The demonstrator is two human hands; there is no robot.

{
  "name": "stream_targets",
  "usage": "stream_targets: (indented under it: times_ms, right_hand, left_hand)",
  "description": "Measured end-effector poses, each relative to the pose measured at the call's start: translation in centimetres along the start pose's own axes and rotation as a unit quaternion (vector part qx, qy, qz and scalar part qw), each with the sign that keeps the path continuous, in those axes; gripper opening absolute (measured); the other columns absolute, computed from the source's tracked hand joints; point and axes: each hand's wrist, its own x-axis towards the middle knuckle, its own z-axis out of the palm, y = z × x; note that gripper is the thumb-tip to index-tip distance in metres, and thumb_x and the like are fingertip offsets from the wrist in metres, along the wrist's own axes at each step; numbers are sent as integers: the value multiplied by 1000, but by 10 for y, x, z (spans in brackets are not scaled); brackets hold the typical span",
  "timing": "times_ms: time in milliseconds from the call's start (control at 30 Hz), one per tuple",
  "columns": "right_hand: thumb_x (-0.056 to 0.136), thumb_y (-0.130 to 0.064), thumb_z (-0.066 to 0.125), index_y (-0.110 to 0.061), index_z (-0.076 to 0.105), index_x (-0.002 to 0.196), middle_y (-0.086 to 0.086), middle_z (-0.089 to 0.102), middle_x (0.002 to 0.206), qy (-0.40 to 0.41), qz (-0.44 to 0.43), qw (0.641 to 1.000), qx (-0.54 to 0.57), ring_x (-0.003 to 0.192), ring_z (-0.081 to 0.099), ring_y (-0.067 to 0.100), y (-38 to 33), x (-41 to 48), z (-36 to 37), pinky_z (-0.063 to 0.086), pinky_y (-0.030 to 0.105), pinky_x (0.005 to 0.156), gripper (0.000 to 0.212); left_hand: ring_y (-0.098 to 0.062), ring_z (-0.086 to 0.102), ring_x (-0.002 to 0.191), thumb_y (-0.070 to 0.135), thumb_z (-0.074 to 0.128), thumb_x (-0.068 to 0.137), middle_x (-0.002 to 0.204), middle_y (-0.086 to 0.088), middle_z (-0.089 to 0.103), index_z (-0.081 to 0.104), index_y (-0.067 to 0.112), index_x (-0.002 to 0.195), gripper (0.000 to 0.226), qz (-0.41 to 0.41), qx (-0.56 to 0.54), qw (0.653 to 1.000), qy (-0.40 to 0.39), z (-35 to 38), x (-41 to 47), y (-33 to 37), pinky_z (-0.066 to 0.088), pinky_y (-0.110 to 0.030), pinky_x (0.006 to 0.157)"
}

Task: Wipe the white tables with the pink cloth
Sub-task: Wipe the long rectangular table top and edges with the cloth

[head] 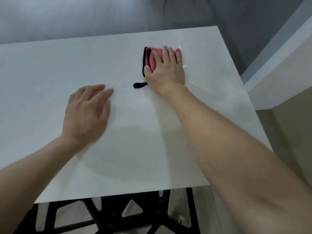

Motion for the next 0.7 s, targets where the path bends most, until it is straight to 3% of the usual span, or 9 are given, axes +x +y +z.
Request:
stream_targets:
  times_ms: [133, 233, 367, 500, 567, 700]
  right_hand:
    - [109, -54, 28, -20, 26, 172, 11, 15, 180, 50, -92, 994, 23, 168, 6, 25, 37, -145, 2, 2, 50, 136, 71]
    - [109, -56, 30, -26, 25, 171, 3, 12, 181, 41, -84, 996, 14, 168, 1, 17, 81, -239, -7, 7, 48, 136, 69]
    - [104, -58, 26, -23, 36, 169, 12, 24, 178, 59, -16, 998, -25, 166, 18, 28, 89, -116, -10, 4, 50, 135, 74]
    - [107, -58, 22, -26, 17, 173, 11, 7, 181, -8, 7, 1000, -14, 168, 0, 26, 70, -22, -12, -7, 50, 134, 73]
    - [107, -57, 21, -24, 20, 173, 12, 10, 181, 18, -7, 1000, -4, 168, 2, 26, 76, -56, -8, -5, 50, 135, 74]
    - [109, -55, 29, -22, 24, 172, 7, 13, 181, 48, -50, 997, 20, 168, 3, 20, 117, -211, -10, 7, 50, 136, 71]
  left_hand:
    - [-35, 50, 142, 43, 44, 108, 152, -4, 59, 62, 24, 146, 46, -16, 23, 999, -27, -4, 2, 8, 43, -56, 117]
    - [-35, 46, 146, 51, 41, 108, 156, -6, 56, 60, 22, 148, 53, -35, 27, 998, -51, -5, 2, 16, 41, -57, 118]
    - [-37, 43, 146, 55, 42, 107, 156, -10, 53, 60, 17, 144, 56, -76, 28, 996, -43, -1, 5, 37, 37, -57, 120]
    - [-34, 43, 145, 46, 51, 108, 154, -9, 52, 60, 15, 145, 50, -102, 32, 994, -3, 10, 13, 66, 34, -55, 121]
    - [-32, 44, 144, 46, 49, 108, 152, -8, 53, 59, 16, 146, 50, -76, 17, 997, -7, 14, 23, 90, 34, -53, 121]
    - [-33, 45, 143, 48, 46, 109, 151, -8, 54, 58, 19, 147, 49, -24, 3, 999, -30, 29, 32, 130, 33, -51, 121]
